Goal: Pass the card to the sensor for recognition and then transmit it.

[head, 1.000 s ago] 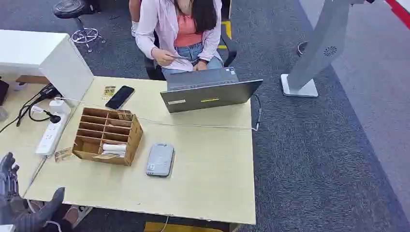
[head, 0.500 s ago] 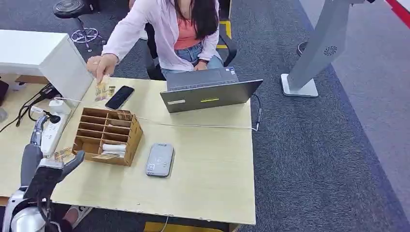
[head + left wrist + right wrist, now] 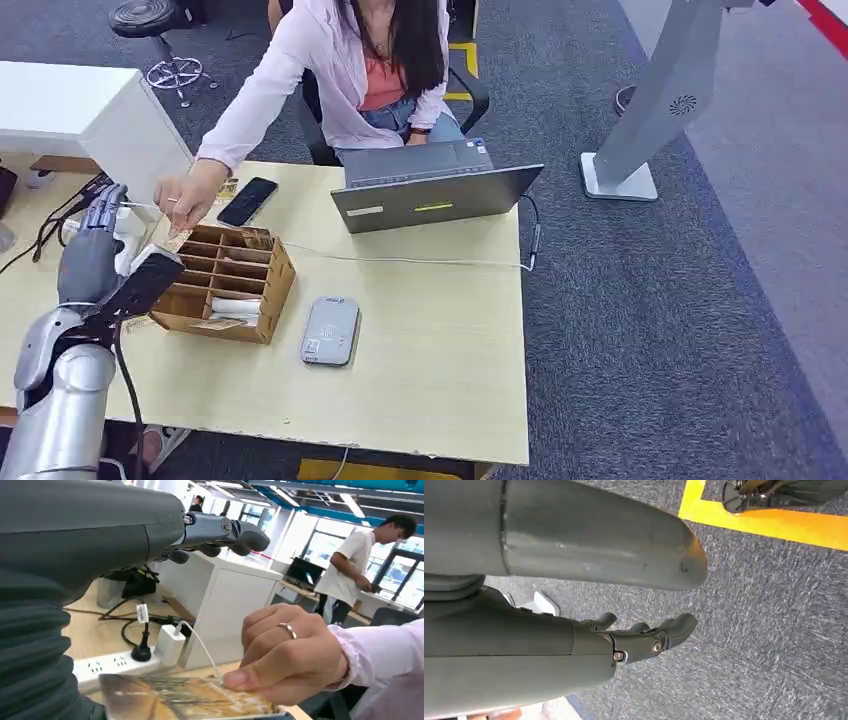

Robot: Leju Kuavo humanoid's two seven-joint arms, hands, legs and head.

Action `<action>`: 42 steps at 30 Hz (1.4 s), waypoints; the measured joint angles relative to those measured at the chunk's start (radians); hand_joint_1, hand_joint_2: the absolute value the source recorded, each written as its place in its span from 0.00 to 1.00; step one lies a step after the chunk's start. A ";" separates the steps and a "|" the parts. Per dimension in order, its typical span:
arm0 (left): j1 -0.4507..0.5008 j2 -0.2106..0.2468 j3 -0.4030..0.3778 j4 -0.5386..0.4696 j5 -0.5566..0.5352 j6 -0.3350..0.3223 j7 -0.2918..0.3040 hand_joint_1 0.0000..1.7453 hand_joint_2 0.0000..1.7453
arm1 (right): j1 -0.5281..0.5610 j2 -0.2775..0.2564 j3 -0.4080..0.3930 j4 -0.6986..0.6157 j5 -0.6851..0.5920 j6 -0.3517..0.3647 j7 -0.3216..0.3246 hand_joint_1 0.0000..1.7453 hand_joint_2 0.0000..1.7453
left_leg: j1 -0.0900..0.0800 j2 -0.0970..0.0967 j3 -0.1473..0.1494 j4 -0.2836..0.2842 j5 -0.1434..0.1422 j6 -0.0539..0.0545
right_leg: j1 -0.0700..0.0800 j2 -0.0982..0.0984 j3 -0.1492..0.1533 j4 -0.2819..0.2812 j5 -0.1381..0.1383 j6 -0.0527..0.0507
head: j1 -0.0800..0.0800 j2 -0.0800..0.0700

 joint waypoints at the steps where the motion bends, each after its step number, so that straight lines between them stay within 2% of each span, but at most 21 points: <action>1: -0.021 0.006 -0.010 0.026 -0.019 0.006 0.013 0.00 1.00 | 0.000 0.001 0.001 0.000 0.001 0.004 0.000 0.00 0.00 | 0.000 0.000 0.000 0.000 0.000 0.000 | 0.000 0.000 0.000 0.000 0.000 0.000 | 0.000 0.000; 18: -0.378 0.103 -0.145 0.422 -0.331 0.127 0.193 0.00 1.00 | -0.009 0.004 0.018 0.006 0.040 0.035 -0.003 0.00 0.00 | 0.000 0.000 0.000 0.000 0.001 0.001 | 0.000 0.000 0.000 0.001 0.001 -0.001 | 0.000 0.000; 19: -0.399 0.110 -0.151 0.443 -0.348 0.133 0.203 1.00 1.00 | -0.009 0.004 0.019 0.006 0.043 0.037 -0.003 0.00 0.00 | 0.000 0.000 0.000 0.000 0.001 0.000 | 0.000 0.000 0.000 0.001 0.001 -0.001 | 0.000 0.000; 23: -0.476 0.127 -0.180 0.532 -0.420 0.158 0.243 1.00 1.00 | -0.012 0.005 0.020 0.008 0.053 0.046 -0.004 0.00 0.00 | 0.000 0.000 0.000 0.000 0.001 0.000 | 0.000 0.000 0.000 0.001 0.001 -0.001 | 0.000 0.000; 29: -0.545 0.146 -0.203 0.622 -0.508 0.185 0.291 1.00 1.00 | -0.013 0.008 0.021 0.008 0.066 0.049 -0.004 0.00 0.00 | 0.000 0.000 -0.001 0.000 0.001 0.000 | 0.000 0.000 0.000 0.001 0.001 -0.001 | 0.000 0.000; 42: -0.577 0.153 -0.215 0.679 -0.511 0.188 0.271 1.00 1.00 | -0.015 0.010 0.021 0.010 0.066 0.055 -0.005 0.00 0.00 | 0.000 0.000 -0.001 0.000 0.001 0.000 | 0.000 0.000 0.000 0.001 0.001 -0.001 | 0.000 0.000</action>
